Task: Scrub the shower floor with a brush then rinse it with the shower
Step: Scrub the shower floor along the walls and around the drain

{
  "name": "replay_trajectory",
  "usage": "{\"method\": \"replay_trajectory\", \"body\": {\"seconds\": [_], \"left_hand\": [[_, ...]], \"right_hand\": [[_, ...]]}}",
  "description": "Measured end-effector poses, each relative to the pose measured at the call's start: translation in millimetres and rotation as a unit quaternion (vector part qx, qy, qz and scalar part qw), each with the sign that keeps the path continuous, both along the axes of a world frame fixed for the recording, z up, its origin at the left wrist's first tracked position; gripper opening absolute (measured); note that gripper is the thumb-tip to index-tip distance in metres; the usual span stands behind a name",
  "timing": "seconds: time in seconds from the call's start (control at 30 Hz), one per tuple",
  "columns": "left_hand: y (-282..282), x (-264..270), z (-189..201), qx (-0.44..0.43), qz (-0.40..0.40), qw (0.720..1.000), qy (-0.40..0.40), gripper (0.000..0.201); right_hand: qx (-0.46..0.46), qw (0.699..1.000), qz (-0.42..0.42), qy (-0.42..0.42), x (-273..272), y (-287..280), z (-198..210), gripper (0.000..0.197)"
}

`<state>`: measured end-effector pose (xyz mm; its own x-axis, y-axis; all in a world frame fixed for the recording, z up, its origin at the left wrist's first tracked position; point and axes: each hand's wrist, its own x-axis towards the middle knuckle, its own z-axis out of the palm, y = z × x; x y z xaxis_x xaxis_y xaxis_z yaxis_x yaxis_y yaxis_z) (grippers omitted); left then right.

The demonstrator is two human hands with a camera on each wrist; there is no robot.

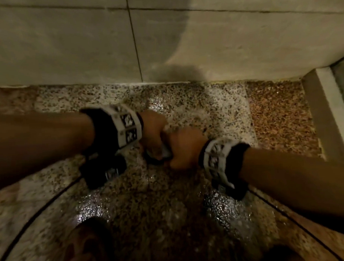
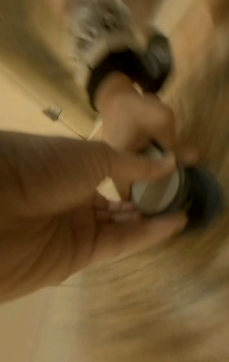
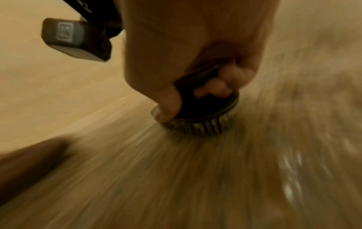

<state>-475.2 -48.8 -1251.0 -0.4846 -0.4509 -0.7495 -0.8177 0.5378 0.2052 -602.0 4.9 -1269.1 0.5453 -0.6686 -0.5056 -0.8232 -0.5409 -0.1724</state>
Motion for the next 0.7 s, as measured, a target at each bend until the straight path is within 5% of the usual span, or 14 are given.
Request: {"method": "replay_trajectory", "body": {"seconds": [0.13,0.33,0.5,0.7], "left_hand": [[-16.3,-1.7,15.3,-0.055,-0.018,0.998,-0.014,0.048],[38.6,12.2,-24.8,0.116,0.035,0.993,-0.007,0.035],[-16.3,11.0,0.7,-0.117,0.017,0.993,0.028,0.039],[27.3,7.4,-1.0,-0.026,-0.019,0.999,0.013,0.041]], "right_hand": [[-0.031,0.999,-0.023,-0.025,9.1,-18.5,-6.0,0.048],[0.021,0.995,0.092,0.011,5.5,31.2,-5.1,0.041],[-0.049,0.998,-0.044,-0.019,12.5,-31.8,2.8,0.038],[-0.004,0.999,0.034,0.009,-2.1,8.3,-3.3,0.036]]}}
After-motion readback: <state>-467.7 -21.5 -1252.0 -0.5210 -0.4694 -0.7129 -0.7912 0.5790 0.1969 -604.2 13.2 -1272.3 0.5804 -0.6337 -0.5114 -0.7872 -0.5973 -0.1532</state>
